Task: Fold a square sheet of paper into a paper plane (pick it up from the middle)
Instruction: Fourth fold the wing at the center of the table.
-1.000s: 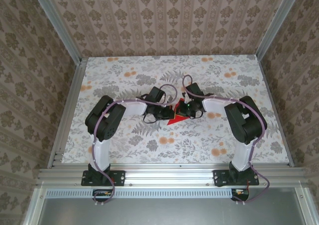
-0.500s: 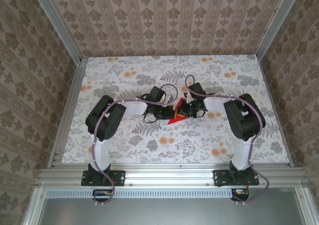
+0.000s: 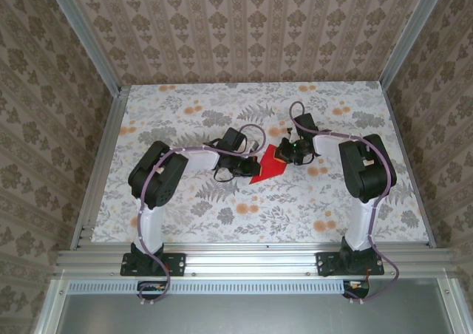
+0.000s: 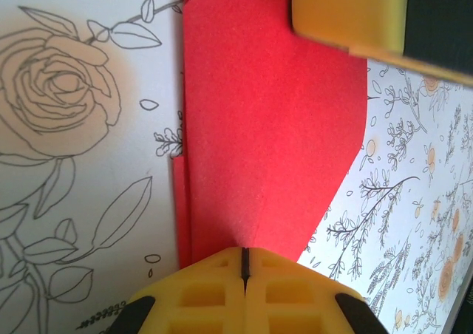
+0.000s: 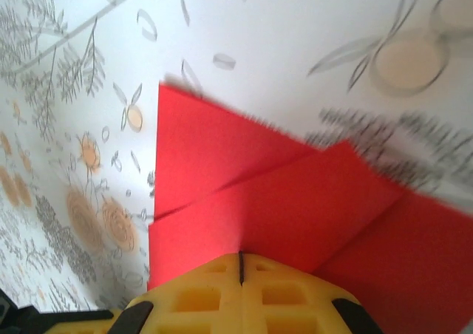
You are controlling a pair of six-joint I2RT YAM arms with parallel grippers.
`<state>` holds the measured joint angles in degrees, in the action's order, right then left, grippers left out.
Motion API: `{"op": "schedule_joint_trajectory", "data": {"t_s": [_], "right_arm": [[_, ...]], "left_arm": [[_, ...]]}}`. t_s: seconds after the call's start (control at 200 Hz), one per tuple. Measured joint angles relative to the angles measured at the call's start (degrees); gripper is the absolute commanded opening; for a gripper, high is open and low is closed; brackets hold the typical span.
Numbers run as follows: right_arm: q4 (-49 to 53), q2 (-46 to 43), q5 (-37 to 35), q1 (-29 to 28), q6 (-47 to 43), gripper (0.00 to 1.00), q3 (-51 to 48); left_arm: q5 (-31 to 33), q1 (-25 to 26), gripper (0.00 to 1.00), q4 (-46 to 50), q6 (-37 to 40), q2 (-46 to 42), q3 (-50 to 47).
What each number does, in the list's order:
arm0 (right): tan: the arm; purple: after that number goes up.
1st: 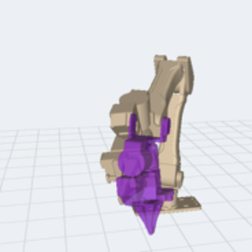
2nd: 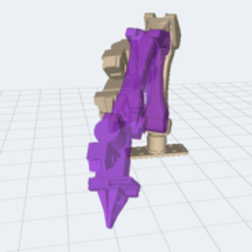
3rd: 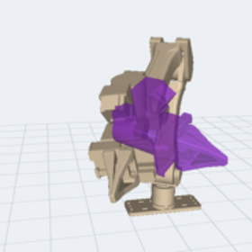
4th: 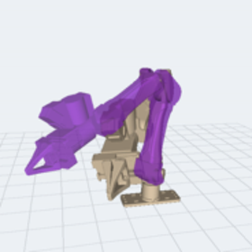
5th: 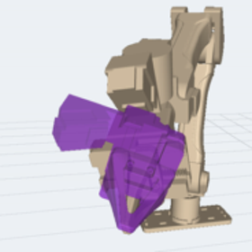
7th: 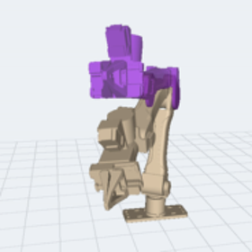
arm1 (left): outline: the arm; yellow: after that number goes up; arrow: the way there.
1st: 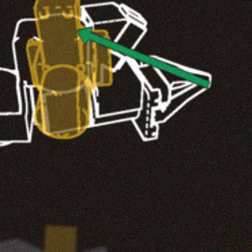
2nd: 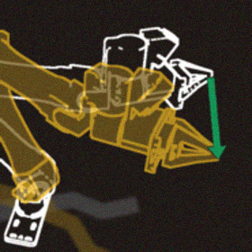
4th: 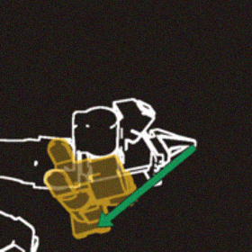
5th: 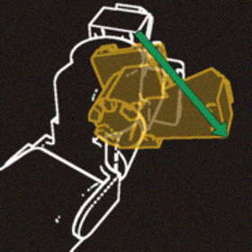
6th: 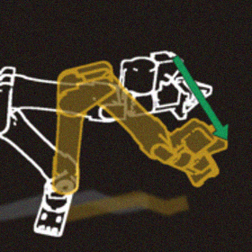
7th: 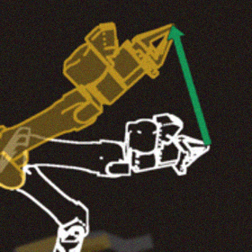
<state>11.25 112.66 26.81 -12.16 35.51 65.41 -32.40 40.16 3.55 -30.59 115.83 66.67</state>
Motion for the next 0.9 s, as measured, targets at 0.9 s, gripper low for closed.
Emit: {"op": "schedule_joint_trajectory", "data": {"t_s": [0.9], "right_arm": [[-4.1, -10.4, -4.4, 0.0, 4.3, 0.11, -3.2]], "left_arm": [[-0.4, 0.1, 0.0, 2.7, 0.7, 0.3, 1.2]]}}
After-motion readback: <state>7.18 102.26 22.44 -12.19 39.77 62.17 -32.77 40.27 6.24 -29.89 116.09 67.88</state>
